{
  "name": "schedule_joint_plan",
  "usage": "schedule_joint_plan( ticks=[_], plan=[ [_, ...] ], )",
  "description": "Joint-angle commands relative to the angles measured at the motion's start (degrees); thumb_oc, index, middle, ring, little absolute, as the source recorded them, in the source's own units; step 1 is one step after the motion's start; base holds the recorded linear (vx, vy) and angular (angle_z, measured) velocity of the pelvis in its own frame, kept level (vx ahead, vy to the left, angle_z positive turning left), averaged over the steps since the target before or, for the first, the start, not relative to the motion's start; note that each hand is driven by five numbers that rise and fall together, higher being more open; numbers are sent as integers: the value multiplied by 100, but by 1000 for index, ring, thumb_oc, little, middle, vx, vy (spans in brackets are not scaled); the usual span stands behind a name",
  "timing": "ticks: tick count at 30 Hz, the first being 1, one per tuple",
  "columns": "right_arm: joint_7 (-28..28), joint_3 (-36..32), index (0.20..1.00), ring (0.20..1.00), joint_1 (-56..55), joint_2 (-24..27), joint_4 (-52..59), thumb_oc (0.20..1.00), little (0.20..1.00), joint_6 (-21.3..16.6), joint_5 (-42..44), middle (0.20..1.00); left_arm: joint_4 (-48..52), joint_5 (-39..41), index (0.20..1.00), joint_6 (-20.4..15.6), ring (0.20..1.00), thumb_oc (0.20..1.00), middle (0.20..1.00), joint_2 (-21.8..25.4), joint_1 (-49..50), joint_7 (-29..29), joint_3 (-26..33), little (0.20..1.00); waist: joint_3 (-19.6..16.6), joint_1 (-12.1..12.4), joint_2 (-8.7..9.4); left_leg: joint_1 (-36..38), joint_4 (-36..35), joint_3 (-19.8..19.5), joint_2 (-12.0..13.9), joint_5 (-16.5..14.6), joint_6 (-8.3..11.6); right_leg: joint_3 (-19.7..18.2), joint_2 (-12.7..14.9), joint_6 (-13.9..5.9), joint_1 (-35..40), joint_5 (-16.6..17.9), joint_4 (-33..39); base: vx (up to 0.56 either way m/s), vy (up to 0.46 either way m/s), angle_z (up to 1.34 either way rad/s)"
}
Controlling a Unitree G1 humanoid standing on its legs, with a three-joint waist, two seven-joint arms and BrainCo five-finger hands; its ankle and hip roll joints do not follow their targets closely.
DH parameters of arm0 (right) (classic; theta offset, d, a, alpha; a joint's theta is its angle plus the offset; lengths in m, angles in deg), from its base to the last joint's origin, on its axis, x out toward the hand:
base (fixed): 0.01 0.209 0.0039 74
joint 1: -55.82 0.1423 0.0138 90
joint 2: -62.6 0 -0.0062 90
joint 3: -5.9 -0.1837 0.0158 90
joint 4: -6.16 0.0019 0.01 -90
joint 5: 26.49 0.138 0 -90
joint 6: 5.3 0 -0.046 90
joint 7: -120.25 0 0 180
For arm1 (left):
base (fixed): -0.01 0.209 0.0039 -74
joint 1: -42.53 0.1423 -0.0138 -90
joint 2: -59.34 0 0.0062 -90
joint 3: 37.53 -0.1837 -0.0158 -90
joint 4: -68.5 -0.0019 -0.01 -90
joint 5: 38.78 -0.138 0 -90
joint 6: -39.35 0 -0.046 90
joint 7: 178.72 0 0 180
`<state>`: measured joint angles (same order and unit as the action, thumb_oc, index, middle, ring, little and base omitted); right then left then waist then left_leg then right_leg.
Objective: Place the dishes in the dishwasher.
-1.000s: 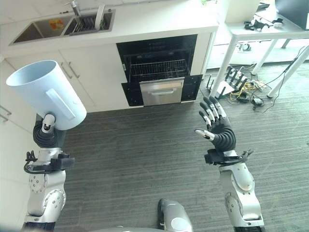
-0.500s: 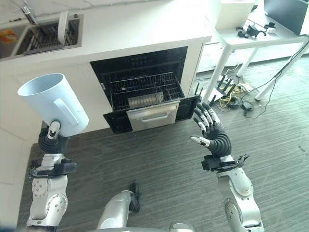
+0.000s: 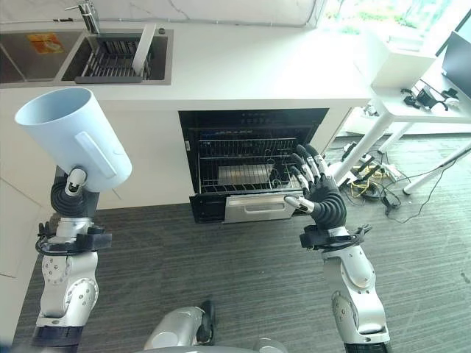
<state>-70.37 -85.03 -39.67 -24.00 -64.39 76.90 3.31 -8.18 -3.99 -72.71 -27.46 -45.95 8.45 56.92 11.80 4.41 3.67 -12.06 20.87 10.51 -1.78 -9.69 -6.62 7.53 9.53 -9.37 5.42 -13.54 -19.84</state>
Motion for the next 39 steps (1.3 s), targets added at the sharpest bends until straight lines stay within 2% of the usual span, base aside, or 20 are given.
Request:
schedule_joint_plan(
  ticks=[1, 4, 5, 6, 8, 9, 12, 16, 18, 20, 22, 23, 26, 28, 30, 31, 33, 34, 37, 39],
  plan=[
    [-26, -119, 1000, 1000, -117, -87, 154, 1000, 1000, -194, -61, 1000, 620, -222, 200, -104, 200, 200, 200, 181, 83, 36, 108, 200, -308, -114, -141, 54, -368, -448, 227, -118, 319, 67, -505, -144, -232, 1174, -1149, 77, 175, 15],
    [-24, -52, 1000, 1000, -82, -17, 86, 1000, 1000, -225, -91, 1000, 575, -182, 200, -83, 200, 200, 200, 227, -31, -81, 94, 200, -228, -193, -134, 202, -368, -540, 261, -157, 408, 299, -303, -21, -531, 917, -372, 80, -113, 7],
    [-109, -146, 1000, 1000, -98, 52, 59, 1000, 1000, -314, 66, 1000, 543, -170, 200, -132, 200, 200, 200, 277, -76, -91, 75, 200, -83, -303, -74, 323, -368, -549, 331, -188, 528, 283, -13, -1, -862, 734, 265, 85, -407, -5],
    [-188, -210, 1000, 1000, -104, 84, 57, 1000, 1000, -337, 173, 1000, 549, -202, 200, -177, 200, 200, 200, 313, -68, -122, 64, 200, 15, -397, 34, 440, -368, -500, 329, -262, 609, 143, 346, -86, -1368, 949, 265, 91, -421, 4],
    [-245, -209, 1000, 1000, -67, 73, 61, 1000, 1000, -328, 219, 1000, 590, -253, 200, -212, 200, 200, 200, 353, -35, -209, 54, 200, 73, -459, 93, 567, -368, -431, 347, -370, 646, 41, 588, -199, -1779, 1217, 265, 162, -357, -4],
    [-355, -143, 1000, 1000, -45, 17, 168, 1000, 1000, -259, 213, 1000, 691, -304, 200, -267, 200, 200, 200, 388, 99, -323, 83, 200, 180, -586, 99, 823, -368, -449, 388, -574, 605, -190, 680, -283, -2203, 1468, 265, 253, -411, 7],
    [-331, -87, 1000, 1000, -87, -11, 205, 1000, 1000, -318, 179, 1000, 694, -354, 200, -273, 200, 200, 200, 341, 142, -252, 96, 200, 137, -596, 94, 854, -368, -497, 387, -602, 610, -300, 612, -271, -2069, 1394, 265, 184, -395, 36],
    [-104, -14, 1000, 1000, 75, 63, 203, 1000, 1000, -258, 226, 1000, 731, -257, 200, -254, 200, 200, 200, 393, 246, -294, 114, 200, 58, -552, 75, 1097, -368, -544, 593, -671, 779, -124, 530, -293, -1850, 1154, 265, 169, -376, 44],
    [-66, -21, 1000, 1000, 126, 125, 248, 1000, 1000, -215, 180, 1000, 776, -218, 200, -253, 200, 200, 200, 384, 321, -269, 133, 200, -20, -592, 9, 1274, -368, -617, 726, -715, 892, -98, 408, -218, -1800, 1025, 265, 177, -314, 0],
    [-13, -82, 1000, 1000, 162, 245, 311, 1000, 1000, -113, 271, 1000, 855, -169, 200, -244, 200, 200, 200, 340, 381, -265, 152, 200, -120, -686, -72, 1481, -368, -683, 875, -741, 1041, -97, 192, -34, -1759, 913, 265, 198, -411, 7],
    [-74, -131, 1000, 1000, 86, 308, 355, 1000, 1000, -1, 268, 1000, 890, -138, 200, -257, 200, 200, 200, 251, 453, -260, 164, 200, -189, -729, -106, 1581, -368, -708, 895, -591, 1173, -149, -14, 147, -1678, 809, 265, 190, -414, -4],
    [-137, -149, 1000, 1000, 17, 306, 351, 1000, 1000, 25, 232, 1000, 881, -116, 200, -262, 200, 200, 200, 206, 496, -229, 181, 200, -203, -721, -117, 1603, -368, -753, 885, -362, 1224, -167, -90, 228, -1617, 741, 265, 124, -271, -16],
    [-221, -164, 1000, 1000, -66, 342, 345, 1000, 1000, 42, 234, 1000, 879, -91, 200, -279, 200, 200, 200, 160, 584, -199, 201, 200, -208, -700, -85, 1688, -368, -794, 827, 29, 1278, -182, -132, 347, -1528, 649, 265, 97, -168, -4],
    [-234, -188, 1000, 1000, -128, 351, 333, 1000, 1000, 26, 197, 1000, 811, -80, 200, -314, 200, 200, 200, 129, 586, -111, 151, 200, -171, -686, -20, 1676, -368, -652, 736, 193, 1247, -151, -86, 409, -1398, 582, 265, 79, -115, 6],
    [-138, -188, 1000, 1000, -109, 390, 247, 1000, 1000, 6, 181, 1000, 690, -36, 200, -351, 200, 200, 200, 135, 503, -43, 66, 200, -117, -683, -36, 1413, -368, -466, 589, -159, 1103, 2, -64, 375, -1292, 537, 265, 31, 12, 30],
    [-144, -173, 1000, 1000, -73, 387, 185, 1000, 1000, 16, 165, 1000, 650, -33, 200, -371, 200, 200, 200, 136, 483, -41, 52, 200, -101, -685, -117, 1205, -368, -409, 558, -301, 1056, 57, -137, 348, -1255, 497, 265, 53, 122, 71],
    [-201, -159, 1000, 1000, -53, 343, 82, 1000, 1000, 7, 62, 1000, 562, -43, 200, -430, 200, 200, 200, 121, 465, -78, 38, 200, -92, -714, -290, 871, -368, -319, 657, -208, 1108, 139, -288, 318, -1194, 416, 265, 101, 186, 71],
    [-248, -156, 1000, 1000, -15, 343, 40, 1000, 1000, 26, 17, 1000, 445, -179, 200, -529, 200, 200, 200, 100, 320, -292, -54, 200, -68, -704, -355, 643, -368, -269, 739, -18, 1182, 169, -354, 324, -1088, 303, 265, 117, 213, 39],
    [-297, -88, 1000, 1000, 48, 378, 19, 1000, 1000, 52, -7, 1000, 369, -419, 200, -649, 200, 200, 200, 57, 209, -540, -180, 200, -72, -659, -319, 616, -368, -422, 672, -42, 1115, 133, -354, 326, -1006, 214, 265, 118, 250, 2],
    [-423, -142, 1000, 1000, -33, 351, 115, 1000, 1000, 93, 67, 1000, 404, -360, 200, -548, 200, 200, 200, 108, 154, -575, -147, 200, -108, -648, -279, 664, -368, -400, 660, -159, 1032, 237, -308, 265, -909, 214, 265, 151, 315, -21]
  ],
)
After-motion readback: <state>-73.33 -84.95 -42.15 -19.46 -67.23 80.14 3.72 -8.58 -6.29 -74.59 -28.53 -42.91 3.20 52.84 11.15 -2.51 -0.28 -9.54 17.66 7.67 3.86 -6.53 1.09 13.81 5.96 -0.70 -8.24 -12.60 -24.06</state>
